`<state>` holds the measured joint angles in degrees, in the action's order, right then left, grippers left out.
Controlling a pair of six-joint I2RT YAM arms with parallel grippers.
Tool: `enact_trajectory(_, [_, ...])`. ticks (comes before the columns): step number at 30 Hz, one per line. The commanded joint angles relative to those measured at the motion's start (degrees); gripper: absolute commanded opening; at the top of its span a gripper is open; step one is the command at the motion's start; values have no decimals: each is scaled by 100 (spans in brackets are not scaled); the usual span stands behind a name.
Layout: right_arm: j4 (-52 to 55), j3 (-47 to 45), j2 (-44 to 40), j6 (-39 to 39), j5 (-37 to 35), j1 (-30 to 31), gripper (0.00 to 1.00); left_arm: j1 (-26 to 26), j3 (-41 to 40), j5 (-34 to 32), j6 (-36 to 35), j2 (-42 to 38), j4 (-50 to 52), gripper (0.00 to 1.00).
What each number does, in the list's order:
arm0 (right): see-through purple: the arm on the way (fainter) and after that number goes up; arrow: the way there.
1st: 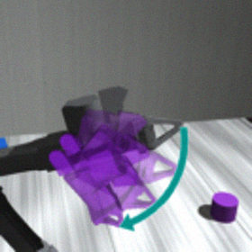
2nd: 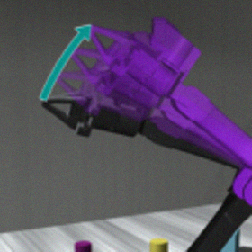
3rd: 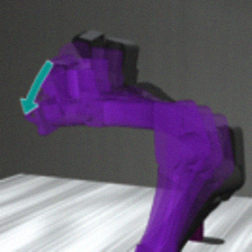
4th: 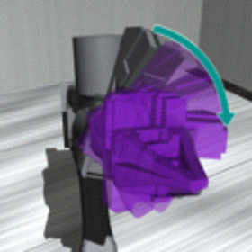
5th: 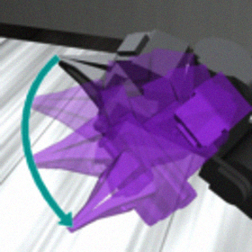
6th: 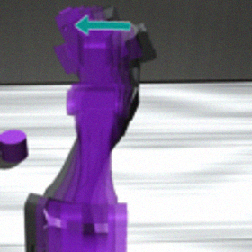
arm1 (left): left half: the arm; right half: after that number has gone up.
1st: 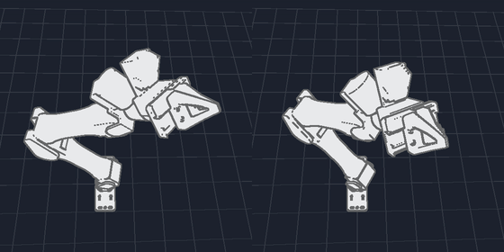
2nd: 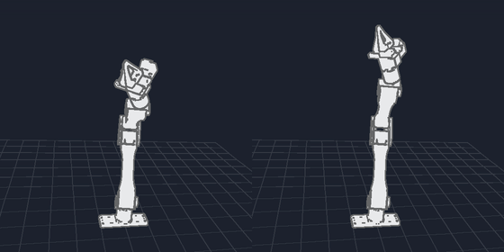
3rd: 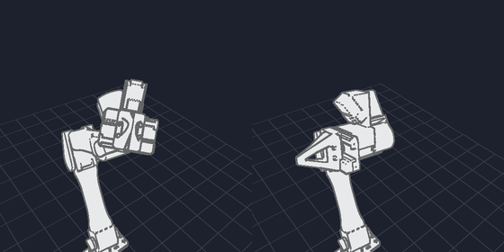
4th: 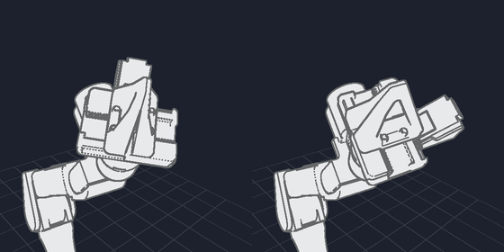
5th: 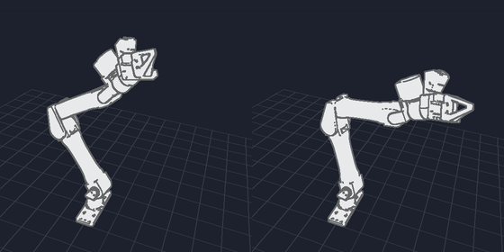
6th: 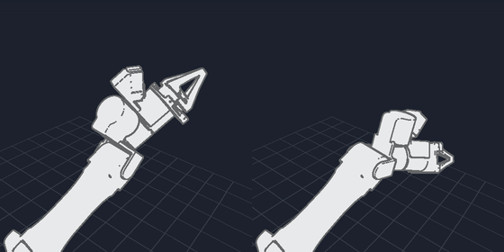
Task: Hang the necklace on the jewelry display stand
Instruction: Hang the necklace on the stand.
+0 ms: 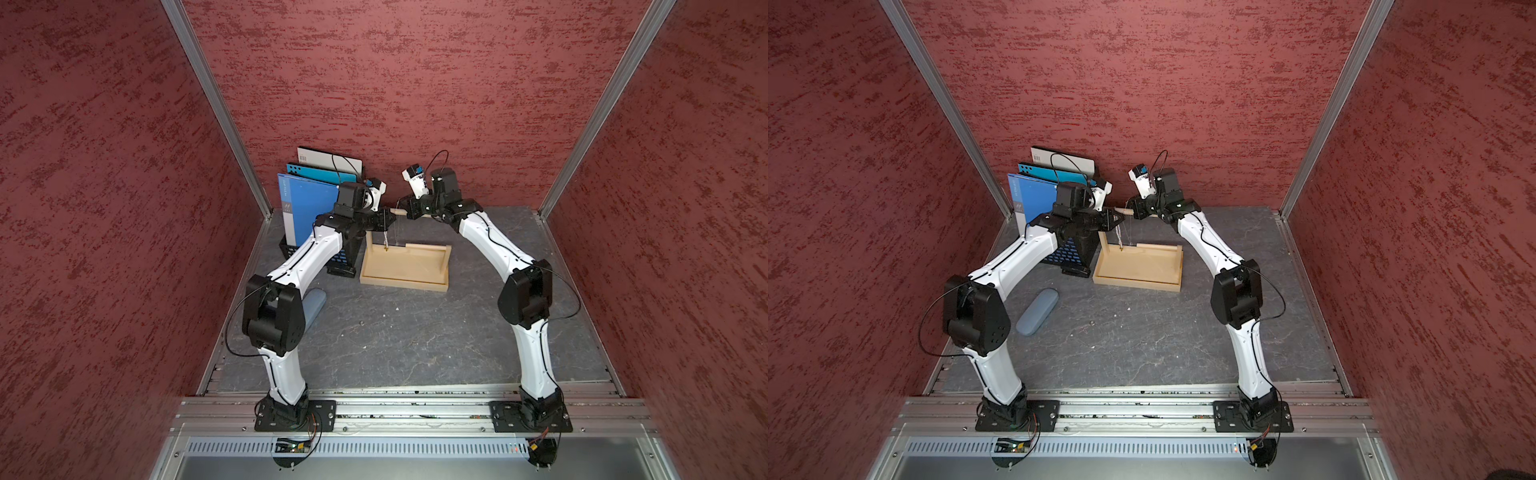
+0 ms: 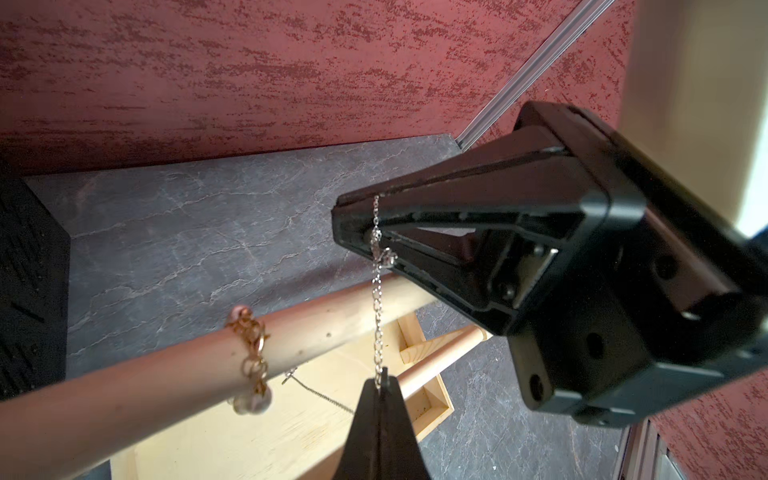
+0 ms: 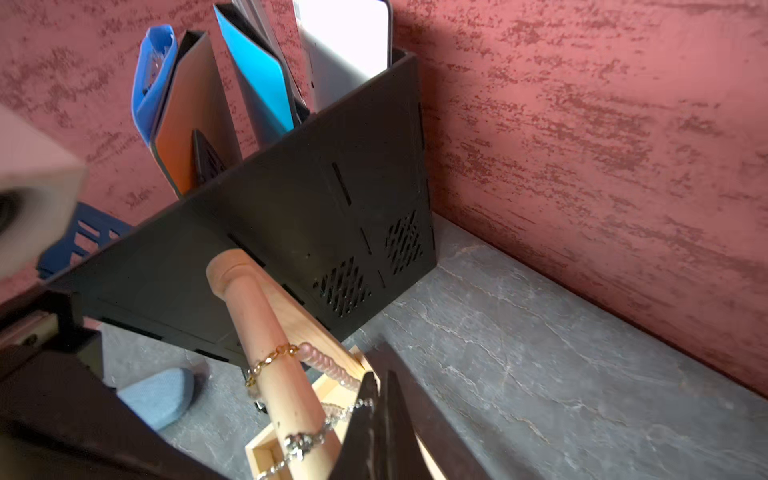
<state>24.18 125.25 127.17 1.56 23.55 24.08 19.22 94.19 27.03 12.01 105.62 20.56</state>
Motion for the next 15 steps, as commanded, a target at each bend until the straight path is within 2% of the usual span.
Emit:
enact_trajectory(1, [155, 210, -103, 340, -259, -87, 0, 53, -160, 199, -111, -142, 414, 0])
enact_trajectory(15, [401, 368, -226, 830, -510, -96, 0, 256, 49, 132, -164, 17, 447, 1])
